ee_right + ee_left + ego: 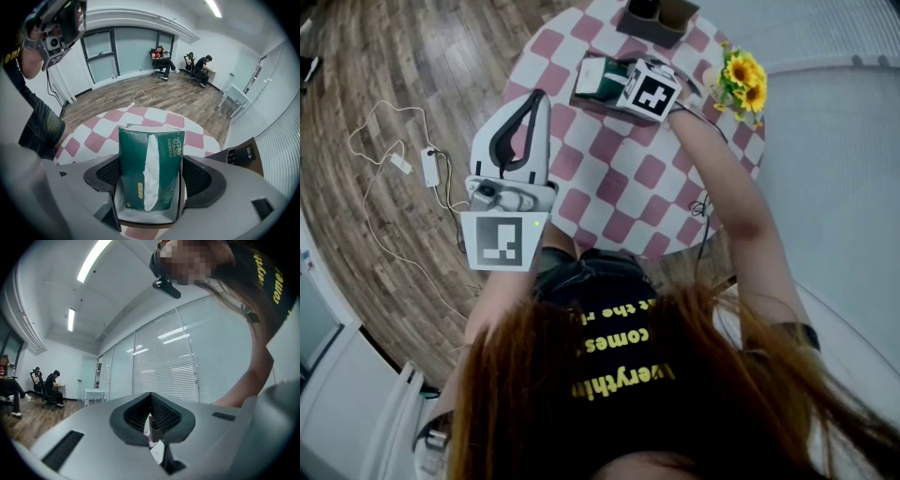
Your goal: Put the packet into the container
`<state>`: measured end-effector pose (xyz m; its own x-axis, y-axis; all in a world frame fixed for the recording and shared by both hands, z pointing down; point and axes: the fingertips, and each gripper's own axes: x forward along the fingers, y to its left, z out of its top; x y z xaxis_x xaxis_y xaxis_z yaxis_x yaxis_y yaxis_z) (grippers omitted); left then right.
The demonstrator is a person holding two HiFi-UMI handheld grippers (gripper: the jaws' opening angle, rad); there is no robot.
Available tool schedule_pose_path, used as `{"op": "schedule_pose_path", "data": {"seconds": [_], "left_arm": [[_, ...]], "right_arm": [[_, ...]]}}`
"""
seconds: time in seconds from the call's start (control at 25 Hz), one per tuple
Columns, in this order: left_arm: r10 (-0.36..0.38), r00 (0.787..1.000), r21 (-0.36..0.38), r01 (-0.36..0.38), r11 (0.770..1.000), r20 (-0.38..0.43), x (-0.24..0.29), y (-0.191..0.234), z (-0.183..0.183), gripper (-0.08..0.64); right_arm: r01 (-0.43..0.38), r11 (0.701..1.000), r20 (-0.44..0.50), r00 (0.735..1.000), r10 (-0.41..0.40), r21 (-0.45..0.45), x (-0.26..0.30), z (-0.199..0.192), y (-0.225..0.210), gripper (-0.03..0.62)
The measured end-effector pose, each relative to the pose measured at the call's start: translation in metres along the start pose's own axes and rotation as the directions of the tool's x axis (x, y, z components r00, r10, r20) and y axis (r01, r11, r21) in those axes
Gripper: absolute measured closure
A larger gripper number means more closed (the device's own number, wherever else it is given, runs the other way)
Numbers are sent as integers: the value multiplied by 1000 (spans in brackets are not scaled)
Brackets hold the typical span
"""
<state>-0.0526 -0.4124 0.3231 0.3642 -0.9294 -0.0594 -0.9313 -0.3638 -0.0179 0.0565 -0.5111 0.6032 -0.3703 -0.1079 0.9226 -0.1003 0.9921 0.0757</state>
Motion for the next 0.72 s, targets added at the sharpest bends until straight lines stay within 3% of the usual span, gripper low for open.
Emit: {"op": "schedule_pose_path", "data": {"seconds": [0.12,0.28,0.4,0.6,0.72], "left_arm": [[1,1000,2,-1,1000,4,0,-1,2,558],[-3,1000,-1,3,1000,-4,0,-2,0,558],[-10,1000,0,10,1000,3,3,-4,3,558],[-27,1000,6,27,1000,7,6,-10,4,558],[-35,999,0,35,999,1,8,-11,4,558]], "right_arm": [[18,1000,57,998,-19,11,-12,8,-5,199],[4,996,175,984,-20,93,-34,27,-8,201],[-5,994,192,981,-16,108,-45,31,-7,218],[27,994,197,979,-48,107,-54,28,-6,441],[58,990,227,970,-87,130,-59,29,-8,520]]}}
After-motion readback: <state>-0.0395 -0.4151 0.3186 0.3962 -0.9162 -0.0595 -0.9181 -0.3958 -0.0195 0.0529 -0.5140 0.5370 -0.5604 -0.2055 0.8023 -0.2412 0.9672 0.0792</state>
